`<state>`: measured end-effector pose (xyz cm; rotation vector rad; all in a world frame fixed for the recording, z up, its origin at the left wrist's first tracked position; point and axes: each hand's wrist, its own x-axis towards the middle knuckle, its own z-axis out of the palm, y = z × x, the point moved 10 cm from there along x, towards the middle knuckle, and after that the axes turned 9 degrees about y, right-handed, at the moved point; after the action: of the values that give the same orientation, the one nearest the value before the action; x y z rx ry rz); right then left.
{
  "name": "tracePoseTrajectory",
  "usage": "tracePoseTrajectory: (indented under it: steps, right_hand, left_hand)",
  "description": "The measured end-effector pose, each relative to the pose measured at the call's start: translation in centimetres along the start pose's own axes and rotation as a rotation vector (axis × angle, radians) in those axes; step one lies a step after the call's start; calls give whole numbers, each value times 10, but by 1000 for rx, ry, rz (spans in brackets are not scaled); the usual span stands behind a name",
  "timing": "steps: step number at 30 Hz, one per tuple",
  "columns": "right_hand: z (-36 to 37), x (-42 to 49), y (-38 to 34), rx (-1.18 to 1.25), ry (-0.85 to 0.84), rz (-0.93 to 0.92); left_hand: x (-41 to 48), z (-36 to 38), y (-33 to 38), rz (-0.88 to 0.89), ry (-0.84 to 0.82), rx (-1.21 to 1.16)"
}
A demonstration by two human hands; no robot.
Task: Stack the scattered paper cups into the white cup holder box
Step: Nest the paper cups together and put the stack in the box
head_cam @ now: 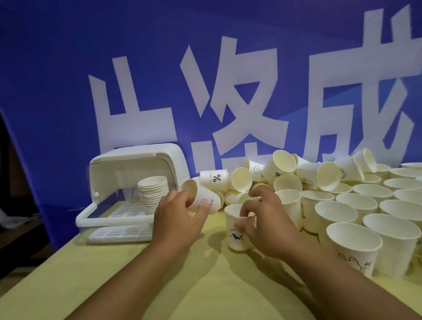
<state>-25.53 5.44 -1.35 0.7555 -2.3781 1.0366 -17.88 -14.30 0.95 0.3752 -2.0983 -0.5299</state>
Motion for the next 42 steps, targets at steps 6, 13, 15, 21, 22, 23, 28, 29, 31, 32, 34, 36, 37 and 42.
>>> tracePoseTrajectory:
  steps: [6, 13, 15, 21, 22, 23, 28, 29, 31, 32, 34, 36, 37, 42]
  right_hand:
    - [8, -5, 18, 157, 5, 157]
    - [39, -12, 33, 321, -109, 298]
    - [45, -12, 39, 345, -112, 312]
    - [54, -12, 47, 396, -98, 337]
    - [55, -12, 47, 409, -92, 344]
    - [56, -12, 48, 422, -84, 353]
    - [61, -8, 42, 469, -61, 363]
    - [62, -5, 39, 477, -60, 364]
    - [62, 3, 31, 508, -43, 370]
    - [60, 8, 25, 530, -28, 365]
    - [56, 21, 9, 576, 5, 346]
    - [55, 34, -10, 603, 26, 311]
    - [55, 40, -21, 617, 36, 290]
    - [71, 67, -63, 708, 55, 227]
  left_hand:
    - [0, 0, -16, -136, -42, 5]
    - [-6, 10, -20, -138, -136, 15]
    - [-11, 16, -28, -172, -161, 18]
    - [-26, 28, -56, -366, -218, -197]
    - [-27, 28, -58, -380, -222, -216]
    - [-28, 28, -60, -391, -233, -226]
    - [-28, 21, -63, -410, -249, -226]
    - [-24, 16, -62, -400, -222, -235]
    - [-14, 1, -57, -369, -164, -273]
    - [-8, -7, -56, -356, -139, -296]
    - [10, -25, -53, -311, -83, -345]
    - [31, -45, -52, -264, -5, -387]
    - [41, -55, -53, -254, 44, -424]
    - [81, -94, -69, -244, 271, -616]
